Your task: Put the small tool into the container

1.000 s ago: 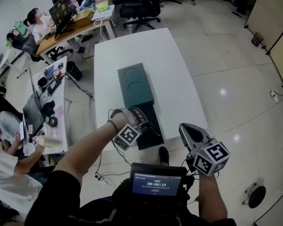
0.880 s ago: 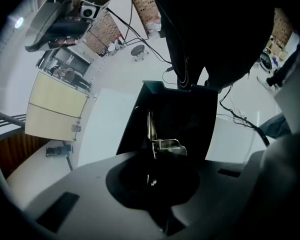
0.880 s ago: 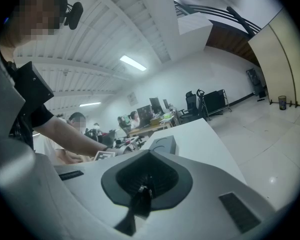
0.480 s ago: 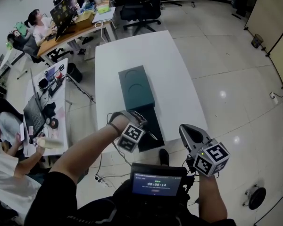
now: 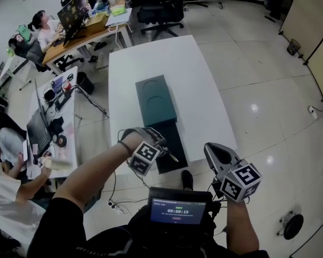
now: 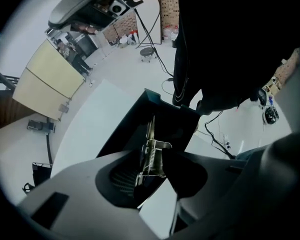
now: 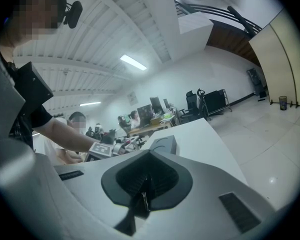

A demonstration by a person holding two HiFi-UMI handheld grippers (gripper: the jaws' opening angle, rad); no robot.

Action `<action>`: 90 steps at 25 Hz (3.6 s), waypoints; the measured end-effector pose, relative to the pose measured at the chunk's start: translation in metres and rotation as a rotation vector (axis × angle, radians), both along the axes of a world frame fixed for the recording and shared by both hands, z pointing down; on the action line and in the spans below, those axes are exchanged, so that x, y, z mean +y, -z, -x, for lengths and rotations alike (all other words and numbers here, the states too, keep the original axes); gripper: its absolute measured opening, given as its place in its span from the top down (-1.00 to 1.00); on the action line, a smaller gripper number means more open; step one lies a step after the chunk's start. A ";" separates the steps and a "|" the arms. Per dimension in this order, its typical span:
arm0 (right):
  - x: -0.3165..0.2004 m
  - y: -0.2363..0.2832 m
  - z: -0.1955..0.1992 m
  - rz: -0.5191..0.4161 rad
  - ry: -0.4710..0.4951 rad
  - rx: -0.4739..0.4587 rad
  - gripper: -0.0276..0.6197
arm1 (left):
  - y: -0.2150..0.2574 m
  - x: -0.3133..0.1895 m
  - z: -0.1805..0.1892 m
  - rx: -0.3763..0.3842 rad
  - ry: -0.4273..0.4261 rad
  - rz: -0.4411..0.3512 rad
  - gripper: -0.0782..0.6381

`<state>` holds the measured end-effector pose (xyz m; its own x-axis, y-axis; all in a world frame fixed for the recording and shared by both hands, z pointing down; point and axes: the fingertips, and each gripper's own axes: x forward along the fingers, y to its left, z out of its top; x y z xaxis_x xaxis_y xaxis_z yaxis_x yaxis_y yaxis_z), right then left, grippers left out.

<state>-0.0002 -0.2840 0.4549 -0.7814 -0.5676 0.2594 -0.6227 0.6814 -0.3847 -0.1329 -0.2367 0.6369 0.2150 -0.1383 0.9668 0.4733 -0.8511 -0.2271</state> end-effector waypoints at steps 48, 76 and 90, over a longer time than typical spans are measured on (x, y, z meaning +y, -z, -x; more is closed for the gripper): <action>0.017 0.063 0.024 -0.083 0.030 -0.019 0.88 | 0.147 -0.007 0.008 0.742 0.657 0.023 0.47; 0.112 0.098 0.126 -0.198 0.145 0.020 0.89 | 0.301 0.151 0.170 1.667 1.254 -0.186 0.70; 0.207 0.119 0.083 -0.248 0.125 0.050 0.89 | 0.297 0.251 0.143 1.696 1.304 -0.153 0.70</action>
<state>-0.0828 -0.0770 0.3359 -0.8390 -0.5187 0.1645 -0.5420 0.8236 -0.1673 -0.2760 0.0146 0.3402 0.3797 -0.9244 -0.0366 -0.8973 -0.3776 0.2285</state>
